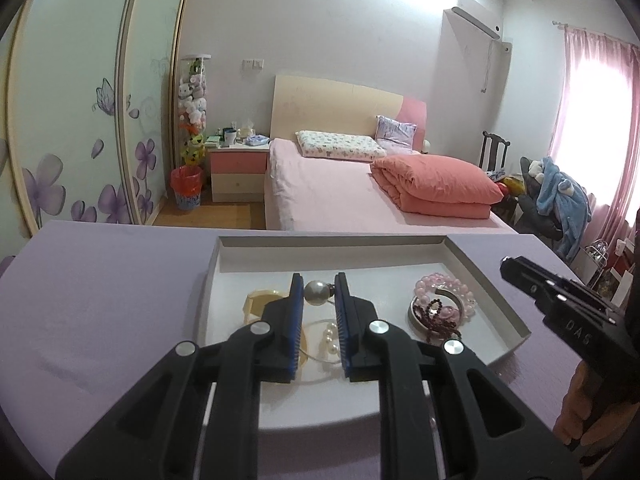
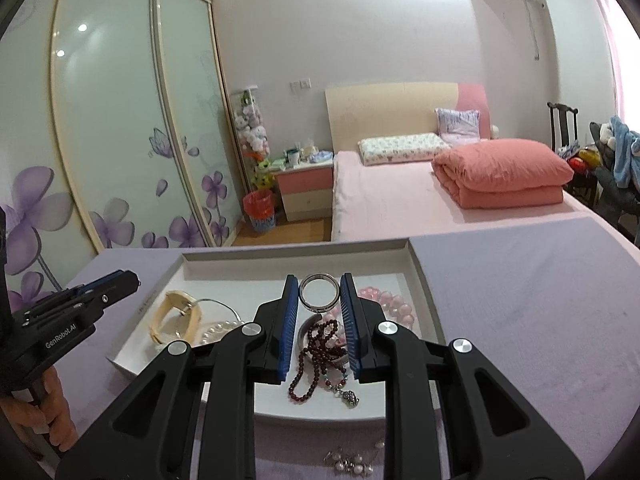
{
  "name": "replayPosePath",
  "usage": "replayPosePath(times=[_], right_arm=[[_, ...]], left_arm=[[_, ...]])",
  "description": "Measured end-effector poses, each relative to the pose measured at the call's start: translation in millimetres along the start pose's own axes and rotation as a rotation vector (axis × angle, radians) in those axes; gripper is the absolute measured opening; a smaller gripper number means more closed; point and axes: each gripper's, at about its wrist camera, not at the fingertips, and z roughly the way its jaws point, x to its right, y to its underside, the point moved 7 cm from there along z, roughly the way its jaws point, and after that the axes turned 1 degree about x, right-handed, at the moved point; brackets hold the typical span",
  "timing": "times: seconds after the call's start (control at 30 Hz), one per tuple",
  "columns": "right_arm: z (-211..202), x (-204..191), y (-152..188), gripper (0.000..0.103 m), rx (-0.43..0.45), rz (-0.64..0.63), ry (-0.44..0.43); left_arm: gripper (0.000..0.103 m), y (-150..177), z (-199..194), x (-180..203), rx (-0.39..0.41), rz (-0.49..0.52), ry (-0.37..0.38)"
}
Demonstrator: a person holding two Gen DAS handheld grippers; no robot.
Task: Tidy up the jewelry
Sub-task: 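Carry the ring and pearl over the tray and open both tools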
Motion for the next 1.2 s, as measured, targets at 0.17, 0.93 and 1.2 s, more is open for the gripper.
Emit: replayPosePath(times=[0.17, 0.93, 1.2], right_arm=[[14.2, 1.0, 1.6, 0.023, -0.024, 0.009, -0.003], [26.6, -2.8, 4.6, 0.033, -0.046, 0.006, -0.029], [27.8, -1.1, 5.7, 0.033, -0.052, 0.01, -0.029]], left_arm=[[0.016, -2.5, 14.3, -0.5, -0.006, -0.012, 0.007], [0.016, 3.7, 36.5, 2.2, -0.022, -0.013, 0.021], [0.018, 6.4, 45.7, 7.6, -0.035, -0.014, 0.02]])
